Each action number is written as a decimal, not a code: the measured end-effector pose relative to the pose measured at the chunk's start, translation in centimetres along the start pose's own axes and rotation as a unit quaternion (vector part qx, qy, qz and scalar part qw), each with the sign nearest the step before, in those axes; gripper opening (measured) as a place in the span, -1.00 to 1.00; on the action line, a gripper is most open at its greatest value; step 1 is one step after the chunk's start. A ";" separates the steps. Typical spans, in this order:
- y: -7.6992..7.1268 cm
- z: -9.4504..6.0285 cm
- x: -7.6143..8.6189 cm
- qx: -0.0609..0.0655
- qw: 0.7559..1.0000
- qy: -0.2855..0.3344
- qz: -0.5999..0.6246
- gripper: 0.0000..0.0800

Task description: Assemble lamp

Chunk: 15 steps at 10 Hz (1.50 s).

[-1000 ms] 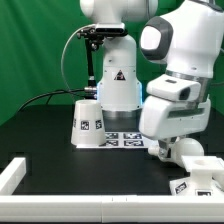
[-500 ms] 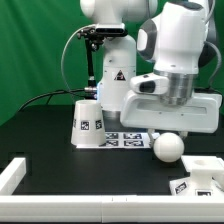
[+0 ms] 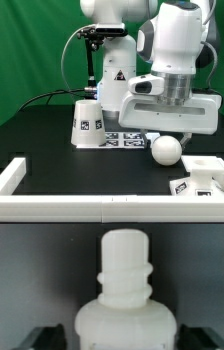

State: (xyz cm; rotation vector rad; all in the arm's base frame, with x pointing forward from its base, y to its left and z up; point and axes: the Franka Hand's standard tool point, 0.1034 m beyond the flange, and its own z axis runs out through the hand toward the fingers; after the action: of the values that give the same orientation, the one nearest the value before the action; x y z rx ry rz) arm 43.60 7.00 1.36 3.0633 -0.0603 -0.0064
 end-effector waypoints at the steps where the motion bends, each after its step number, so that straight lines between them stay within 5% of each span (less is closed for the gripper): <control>1: 0.0 0.0 0.0 0.000 1.000 -0.002 0.000 0.68; 6: 1.3 -3.1 3.9 0.010 0.995 -0.092 0.026 0.75; 8: 1.8 -3.5 3.5 0.003 0.980 -0.199 0.024 0.75; 9: 1.8 -3.2 4.5 0.001 0.978 -0.209 0.025 0.75; 12: 2.5 -3.2 3.5 -0.010 0.952 -0.303 0.030 0.75; 15: 3.0 -3.5 4.9 0.025 0.915 -0.395 0.080 0.75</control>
Offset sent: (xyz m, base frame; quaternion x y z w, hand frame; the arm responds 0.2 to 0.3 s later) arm 0.0327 0.0067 0.0263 0.0520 -0.1065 0.0295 0.9925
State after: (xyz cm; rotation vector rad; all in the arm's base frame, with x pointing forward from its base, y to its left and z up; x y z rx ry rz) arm 48.40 4.07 5.05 2.8608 -0.3553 -1.2321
